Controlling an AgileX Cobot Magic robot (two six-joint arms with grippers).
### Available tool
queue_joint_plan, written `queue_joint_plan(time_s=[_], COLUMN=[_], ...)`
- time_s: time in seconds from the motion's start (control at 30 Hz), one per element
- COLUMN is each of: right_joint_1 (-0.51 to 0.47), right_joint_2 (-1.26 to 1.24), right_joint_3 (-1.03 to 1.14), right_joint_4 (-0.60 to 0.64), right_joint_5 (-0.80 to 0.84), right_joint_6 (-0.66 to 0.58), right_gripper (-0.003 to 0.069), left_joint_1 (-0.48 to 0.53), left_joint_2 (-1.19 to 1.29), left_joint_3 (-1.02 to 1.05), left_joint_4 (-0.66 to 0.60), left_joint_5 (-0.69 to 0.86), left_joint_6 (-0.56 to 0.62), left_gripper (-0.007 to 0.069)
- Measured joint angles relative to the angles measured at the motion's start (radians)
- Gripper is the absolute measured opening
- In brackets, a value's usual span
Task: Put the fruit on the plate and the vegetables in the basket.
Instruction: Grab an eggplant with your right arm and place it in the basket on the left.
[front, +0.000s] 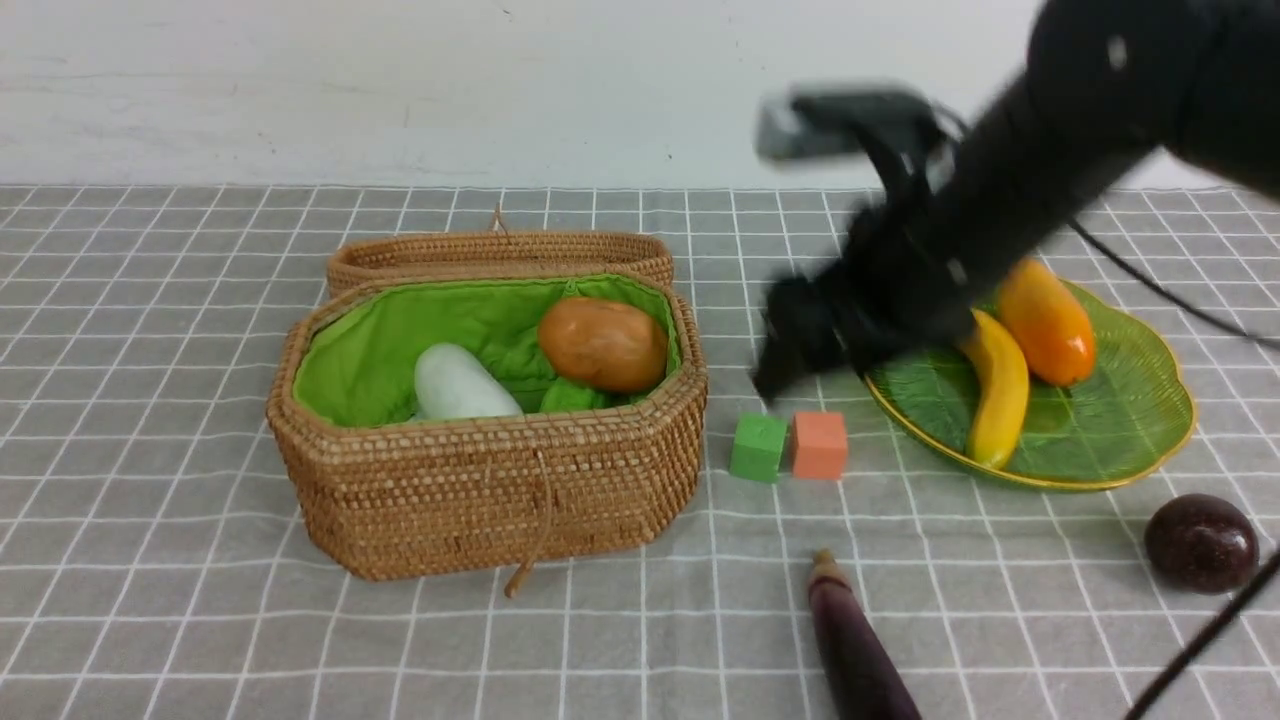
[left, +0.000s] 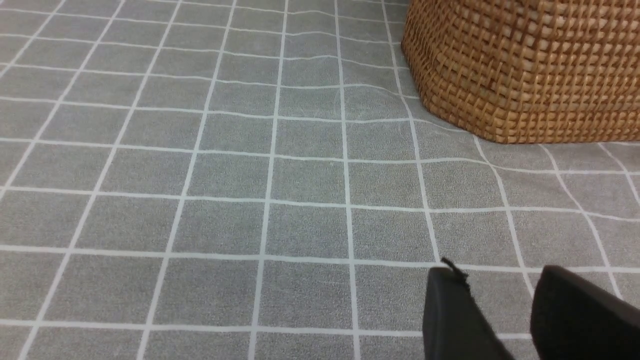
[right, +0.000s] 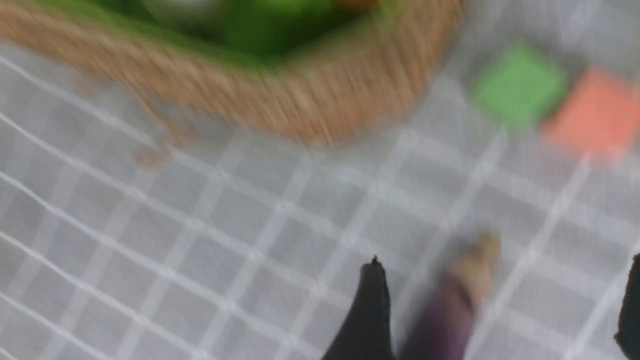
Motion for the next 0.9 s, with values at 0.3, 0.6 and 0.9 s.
queue_joint_plan(time_s=[0.3, 0.6, 0.9], right_joint_1=[0.0, -0.024, -0.048], right_joint_2=[0.034, 0.099, -0.009], right_joint_3=[0.372, 0.361, -0.02], right_joint_4=[0.045, 0.143, 0.254], right_joint_5=[-0.182, -0.113, -0.081], right_joint_6=[0.005, -0.051, -0.066], right_gripper=[0.054, 0.0384, 0.0384], left_joint_1=[0.0, 0.0, 0.0], left_joint_2=[0.0, -0.001, -0.001], left_joint_3=[0.0, 0.0, 0.0], left_joint_4=[0.0, 0.001, 0.001], left_joint_5=[0.0, 0.0, 0.0], left_joint_6=[0.0, 0.0, 0.0], left_gripper=[0.0237, 0.0239, 0.0239])
